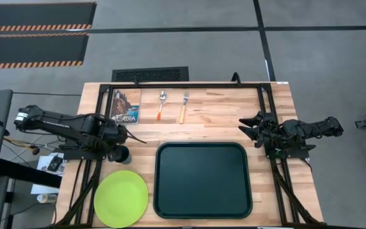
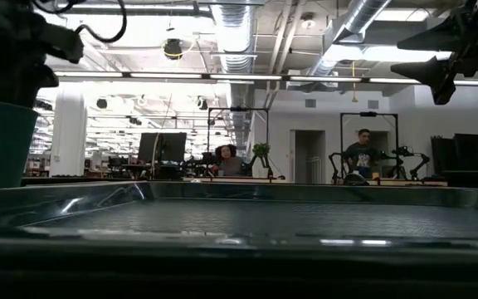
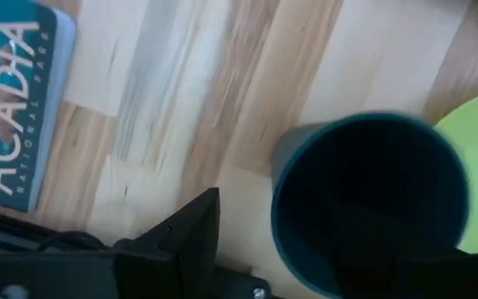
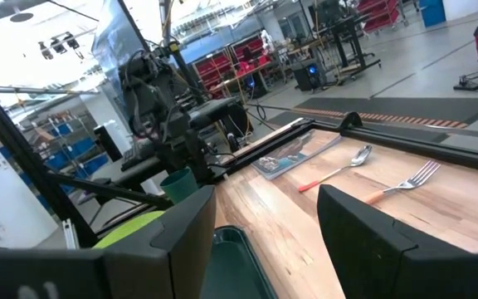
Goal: Pick and place plate/cup/fork/spoon on tray
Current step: Put the dark blue cup on the top left of the black tray
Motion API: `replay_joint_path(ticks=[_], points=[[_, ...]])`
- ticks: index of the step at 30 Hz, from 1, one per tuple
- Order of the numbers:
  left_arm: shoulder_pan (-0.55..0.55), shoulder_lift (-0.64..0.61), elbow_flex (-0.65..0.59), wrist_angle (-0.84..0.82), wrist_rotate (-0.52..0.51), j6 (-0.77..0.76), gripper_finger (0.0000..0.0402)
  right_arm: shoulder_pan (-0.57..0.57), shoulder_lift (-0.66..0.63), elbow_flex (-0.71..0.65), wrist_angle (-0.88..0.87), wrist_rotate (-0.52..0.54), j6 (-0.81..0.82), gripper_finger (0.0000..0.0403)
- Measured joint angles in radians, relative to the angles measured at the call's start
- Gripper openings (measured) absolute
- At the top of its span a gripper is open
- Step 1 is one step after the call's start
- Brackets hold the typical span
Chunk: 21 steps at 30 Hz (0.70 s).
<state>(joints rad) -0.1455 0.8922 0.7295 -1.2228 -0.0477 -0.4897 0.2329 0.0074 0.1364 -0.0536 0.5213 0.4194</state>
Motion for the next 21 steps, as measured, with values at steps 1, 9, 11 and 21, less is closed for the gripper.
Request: replay_joint_path(ticks=[1,9,11,21], points=[[-0.001,0.000,-0.012,0.000,-0.001,-0.001,0.0184,0.000,0.000,0.000,-0.001,0.000,0.000,0.0239],[-0.003,0.021,-0.067,0.028,-0.002,-0.023,0.0123,0.000,0.000,0.000,0.000,0.000,-0.001,0.0239],[-0.003,0.026,-0.061,0.028,-0.007,-0.026,0.0082,0.000,0.000,0.000,-0.001,0.001,-0.001,0.0239],[0.001,0.027,-0.037,0.033,-0.047,-0.215,0.0002,0.000,0.000,0.000,-0.050,0.003,0.000,0.0239]])
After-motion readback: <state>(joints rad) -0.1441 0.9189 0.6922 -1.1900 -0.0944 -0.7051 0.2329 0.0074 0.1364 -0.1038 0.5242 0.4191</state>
